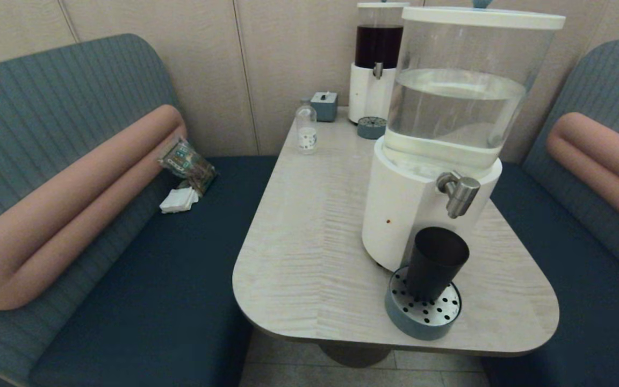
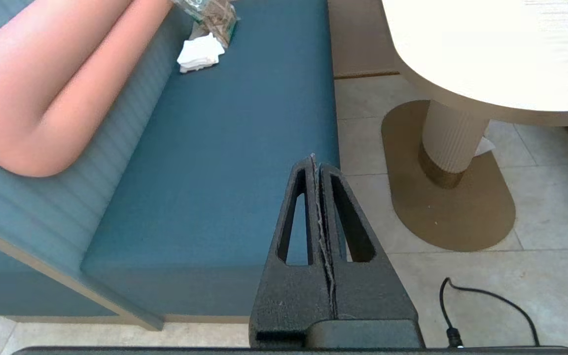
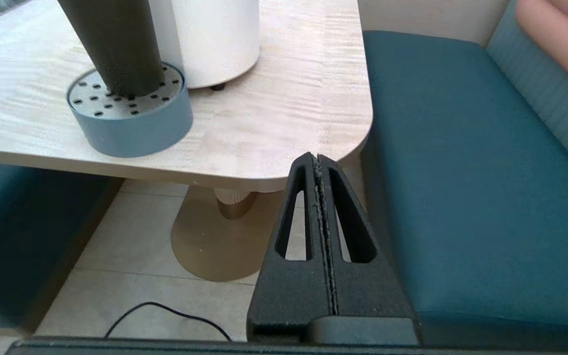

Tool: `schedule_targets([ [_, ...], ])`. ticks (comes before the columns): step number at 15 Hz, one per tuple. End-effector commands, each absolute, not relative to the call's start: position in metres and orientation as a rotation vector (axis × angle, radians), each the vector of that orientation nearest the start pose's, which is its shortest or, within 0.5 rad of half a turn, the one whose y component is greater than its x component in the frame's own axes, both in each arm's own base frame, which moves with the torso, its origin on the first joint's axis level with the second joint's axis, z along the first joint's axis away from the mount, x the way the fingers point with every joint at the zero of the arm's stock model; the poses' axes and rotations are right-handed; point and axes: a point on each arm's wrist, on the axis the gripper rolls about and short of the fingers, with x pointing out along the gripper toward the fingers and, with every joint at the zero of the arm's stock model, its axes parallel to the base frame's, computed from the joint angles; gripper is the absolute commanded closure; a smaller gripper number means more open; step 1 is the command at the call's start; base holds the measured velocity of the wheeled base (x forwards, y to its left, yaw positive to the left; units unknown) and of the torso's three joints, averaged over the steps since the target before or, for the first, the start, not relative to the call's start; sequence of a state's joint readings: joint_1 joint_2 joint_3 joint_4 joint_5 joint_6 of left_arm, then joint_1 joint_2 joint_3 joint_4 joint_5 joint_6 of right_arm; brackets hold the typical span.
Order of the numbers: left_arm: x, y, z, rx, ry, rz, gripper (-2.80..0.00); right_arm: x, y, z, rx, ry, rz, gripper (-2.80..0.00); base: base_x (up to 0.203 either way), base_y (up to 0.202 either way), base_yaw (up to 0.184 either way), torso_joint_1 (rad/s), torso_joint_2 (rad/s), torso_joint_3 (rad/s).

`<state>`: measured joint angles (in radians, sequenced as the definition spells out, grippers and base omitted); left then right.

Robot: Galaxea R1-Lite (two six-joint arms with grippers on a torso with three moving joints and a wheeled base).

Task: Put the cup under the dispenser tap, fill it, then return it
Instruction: Turn on the faucet

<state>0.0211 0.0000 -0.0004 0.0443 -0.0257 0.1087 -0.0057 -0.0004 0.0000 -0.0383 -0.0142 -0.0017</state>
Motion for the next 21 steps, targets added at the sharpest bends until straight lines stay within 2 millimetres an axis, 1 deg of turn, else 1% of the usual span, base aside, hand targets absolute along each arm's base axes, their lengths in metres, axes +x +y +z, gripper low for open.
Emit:
schedule_targets([
  [1, -0.023, -0.001, 0.071, 0.108, 0.050, -0.007, 0.00, -0.022, 0.000, 0.075, -0.010, -0.020, -0.025, 0.00, 0.000, 0.000, 0.000, 0.000, 0.00, 0.000],
  [4, -0.023, -0.001, 0.071, 0.108, 0.050, -0.007, 0.00, -0.022, 0.000, 0.075, -0.011, -0.023, -0.028, 0.00, 0.000, 0.000, 0.000, 0.000, 0.00, 0.000],
  [5, -0.023, -0.001, 0.071, 0.108, 0.050, -0.007, 0.00, -0.022, 0.000, 0.080, -0.025, -0.055, -0.030, 0.00, 0.000, 0.000, 0.000, 0.000, 0.00, 0.000],
  [6, -0.023, -0.001, 0.071, 0.108, 0.050, -0.007, 0.00, -0.026, -0.001, 0.091, -0.034, -0.098, -0.043, 0.00, 0.000, 0.000, 0.000, 0.000, 0.00, 0.000],
  [7, -0.023, -0.001, 0.071, 0.108, 0.050, -0.007, 0.00, -0.034, -0.001, 0.112, -0.035, -0.163, -0.056, 0.00, 0.000, 0.000, 0.000, 0.000, 0.00, 0.000],
  [8, -0.023, -0.001, 0.071, 0.108, 0.050, -0.007, 0.00, -0.046, -0.001, 0.139, -0.034, -0.238, -0.065, 0.00, 0.000, 0.000, 0.000, 0.000, 0.00, 0.000],
  [10, -0.023, -0.001, 0.071, 0.108, 0.050, -0.007, 0.00, -0.083, -0.001, 0.200, -0.034, -0.395, -0.065, 0.00, 0.000, 0.000, 0.000, 0.000, 0.00, 0.000],
  [11, -0.023, -0.001, 0.071, 0.108, 0.050, -0.007, 0.00, -0.097, 0.000, 0.230, -0.037, -0.447, -0.057, 0.00, 0.000, 0.000, 0.000, 0.000, 0.00, 0.000],
  [12, -0.023, -0.001, 0.071, 0.108, 0.050, -0.007, 0.00, -0.099, 0.001, 0.257, -0.041, -0.453, -0.056, 0.00, 0.000, 0.000, 0.000, 0.000, 0.00, 0.000],
  [13, -0.023, -0.001, 0.071, 0.108, 0.050, -0.007, 0.00, -0.085, 0.003, 0.282, -0.046, -0.406, -0.061, 0.00, 0.000, 0.000, 0.000, 0.000, 0.00, 0.000],
  [14, -0.023, -0.001, 0.071, 0.108, 0.050, -0.007, 0.00, -0.063, 0.003, 0.304, -0.049, -0.340, -0.068, 0.00, 0.000, 0.000, 0.000, 0.000, 0.00, 0.000],
  [15, -0.023, -0.001, 0.071, 0.108, 0.050, -0.007, 0.00, -0.034, 0.002, 0.325, -0.050, -0.263, -0.074, 0.00, 0.000, 0.000, 0.000, 0.000, 0.00, 0.000],
  [16, -0.023, -0.001, 0.071, 0.108, 0.050, -0.007, 0.00, -0.004, 0.000, 0.340, -0.049, -0.183, -0.077, 0.00, 0.000, 0.000, 0.000, 0.000, 0.00, 0.000],
  [18, -0.023, -0.001, 0.071, 0.108, 0.050, -0.007, 0.00, 0.053, -0.004, 0.365, -0.041, -0.007, -0.069, 0.00, 0.000, 0.000, 0.000, 0.000, 0.00, 0.000],
  [19, -0.023, -0.001, 0.071, 0.108, 0.050, -0.007, 0.00, 0.080, -0.005, 0.373, -0.035, 0.091, -0.057, 0.00, 0.000, 0.000, 0.000, 0.000, 0.00, 0.000],
  [21, -0.023, -0.001, 0.071, 0.108, 0.050, -0.007, 0.00, 0.127, -0.004, 0.377, -0.028, 0.285, -0.017, 0.00, 0.000, 0.000, 0.000, 0.000, 0.00, 0.000],
])
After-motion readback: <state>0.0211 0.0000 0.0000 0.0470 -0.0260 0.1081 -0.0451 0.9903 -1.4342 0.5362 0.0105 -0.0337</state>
